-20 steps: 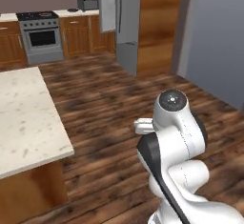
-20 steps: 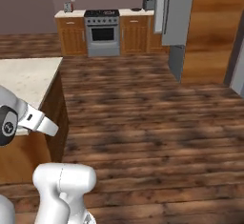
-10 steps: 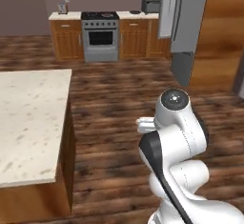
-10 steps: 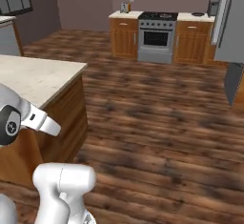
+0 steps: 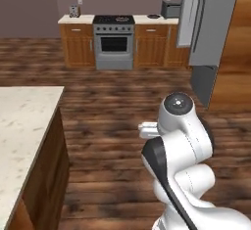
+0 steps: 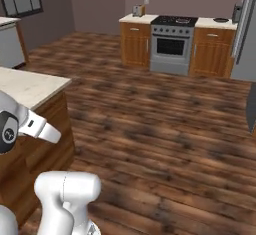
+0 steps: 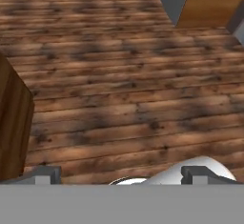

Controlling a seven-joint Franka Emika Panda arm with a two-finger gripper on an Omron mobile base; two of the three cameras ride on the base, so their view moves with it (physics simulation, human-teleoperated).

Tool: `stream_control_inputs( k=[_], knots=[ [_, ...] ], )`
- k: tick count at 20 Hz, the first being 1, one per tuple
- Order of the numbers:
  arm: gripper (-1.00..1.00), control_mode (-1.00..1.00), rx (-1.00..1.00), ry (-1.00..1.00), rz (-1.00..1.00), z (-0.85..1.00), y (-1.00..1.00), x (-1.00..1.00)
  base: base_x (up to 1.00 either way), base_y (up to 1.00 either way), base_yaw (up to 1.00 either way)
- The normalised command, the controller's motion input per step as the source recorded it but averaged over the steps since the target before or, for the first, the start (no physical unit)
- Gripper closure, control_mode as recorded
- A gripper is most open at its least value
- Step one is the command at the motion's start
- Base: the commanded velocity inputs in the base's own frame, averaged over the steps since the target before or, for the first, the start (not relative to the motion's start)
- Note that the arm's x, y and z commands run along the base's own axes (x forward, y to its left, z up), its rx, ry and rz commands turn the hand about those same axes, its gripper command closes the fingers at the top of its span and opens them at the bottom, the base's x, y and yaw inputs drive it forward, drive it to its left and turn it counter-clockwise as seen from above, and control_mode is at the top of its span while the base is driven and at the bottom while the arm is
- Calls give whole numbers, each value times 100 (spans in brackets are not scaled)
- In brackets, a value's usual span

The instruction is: Place the cold items (tomato and tangerine) from the fridge in one tupperware on the dining counter. Place the warm items (hot dog and kebab skewer) in the stove area in another tupperware.

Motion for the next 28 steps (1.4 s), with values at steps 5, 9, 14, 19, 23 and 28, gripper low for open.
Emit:
stream_control_inputs(
  k=[5,9,14,19,23,28],
  knots=[
    [-100,100,0,0,0,0,0,0,100,-50,-26],
    [-100,100,0,0,0,0,0,0,100,-37,-22],
    [-100,100,0,0,0,0,0,0,100,-14,-20],
    [-100,100,0,0,0,0,0,0,100,-4,-23],
    [-100,100,0,0,0,0,0,0,100,0,-15],
    [-100,100,0,0,0,0,0,0,100,11,-5]
  ],
)
